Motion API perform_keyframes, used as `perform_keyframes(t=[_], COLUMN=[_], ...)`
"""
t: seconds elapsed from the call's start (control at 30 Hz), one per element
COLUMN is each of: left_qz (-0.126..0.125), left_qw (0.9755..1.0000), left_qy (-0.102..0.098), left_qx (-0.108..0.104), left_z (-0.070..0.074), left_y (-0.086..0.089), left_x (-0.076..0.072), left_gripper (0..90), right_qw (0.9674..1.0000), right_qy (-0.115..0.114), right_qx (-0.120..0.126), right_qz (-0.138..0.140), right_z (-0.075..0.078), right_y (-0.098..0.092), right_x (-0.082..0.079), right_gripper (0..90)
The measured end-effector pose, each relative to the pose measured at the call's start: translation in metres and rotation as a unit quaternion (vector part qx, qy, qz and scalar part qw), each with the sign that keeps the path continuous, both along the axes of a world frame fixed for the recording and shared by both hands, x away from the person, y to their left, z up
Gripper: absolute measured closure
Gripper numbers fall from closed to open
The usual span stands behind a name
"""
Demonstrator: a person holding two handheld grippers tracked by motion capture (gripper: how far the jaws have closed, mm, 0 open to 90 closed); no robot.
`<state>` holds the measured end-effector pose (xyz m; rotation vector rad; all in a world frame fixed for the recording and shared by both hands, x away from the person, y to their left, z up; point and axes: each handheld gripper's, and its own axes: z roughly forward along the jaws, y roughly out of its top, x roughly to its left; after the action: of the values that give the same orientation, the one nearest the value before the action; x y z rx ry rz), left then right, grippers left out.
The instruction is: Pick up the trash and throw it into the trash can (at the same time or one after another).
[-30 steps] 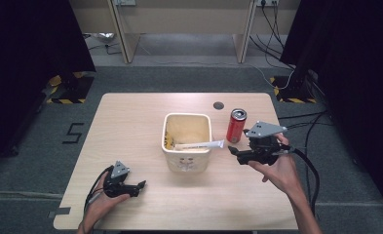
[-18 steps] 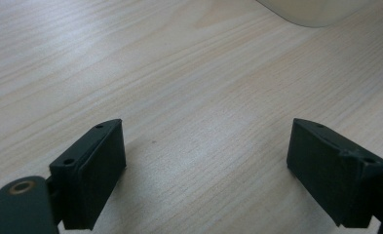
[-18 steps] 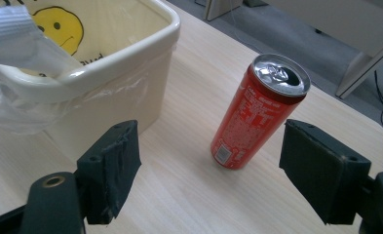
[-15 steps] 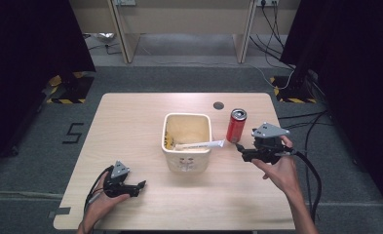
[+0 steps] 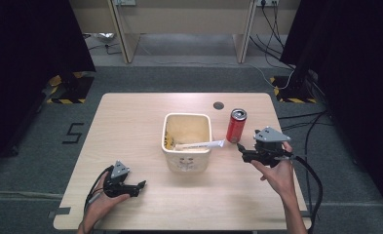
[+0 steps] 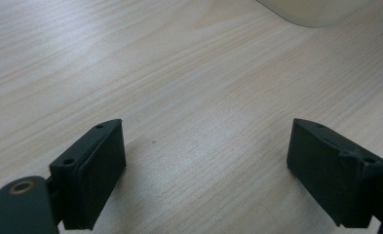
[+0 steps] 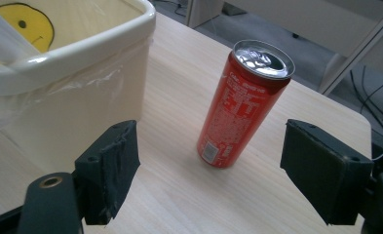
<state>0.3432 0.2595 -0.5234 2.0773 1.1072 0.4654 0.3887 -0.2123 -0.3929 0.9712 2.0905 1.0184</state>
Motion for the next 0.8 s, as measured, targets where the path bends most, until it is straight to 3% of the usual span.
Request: perform_keyframes(t=[0.37, 0.63, 0.73, 0.8], left_qz=[0.0, 0.0, 0.0, 0.0], left_qw=[1.0, 1.0, 1.0, 1.0], left_qy=[-0.001, -0.001, 0.0, 0.0], left_qx=[-0.001, -0.002, -0.001, -0.001], left_z=[0.0, 0.0, 0.0, 0.0], left_y=[0.0, 0.0, 0.0, 0.0], left_x=[0.0, 0.0, 0.0, 0.0], left_gripper=[13.4, 13.4, 13.4, 13.4], right_qw=[0.9999, 0.9995, 0.9989, 0.9987], right_qy=[-0.006, 0.006, 0.013, 0.014], right_qx=[0.005, 0.016, 0.035, 0.035], right_qz=[-0.009, -0.026, -0.027, -0.033], right_z=[-0.001, -0.01, -0.013, -0.015], right_y=[-0.001, -0.011, -0.016, -0.019], right_x=[0.002, 0.006, 0.008, 0.01], right_gripper=[22.1, 22.0, 22.1, 21.9])
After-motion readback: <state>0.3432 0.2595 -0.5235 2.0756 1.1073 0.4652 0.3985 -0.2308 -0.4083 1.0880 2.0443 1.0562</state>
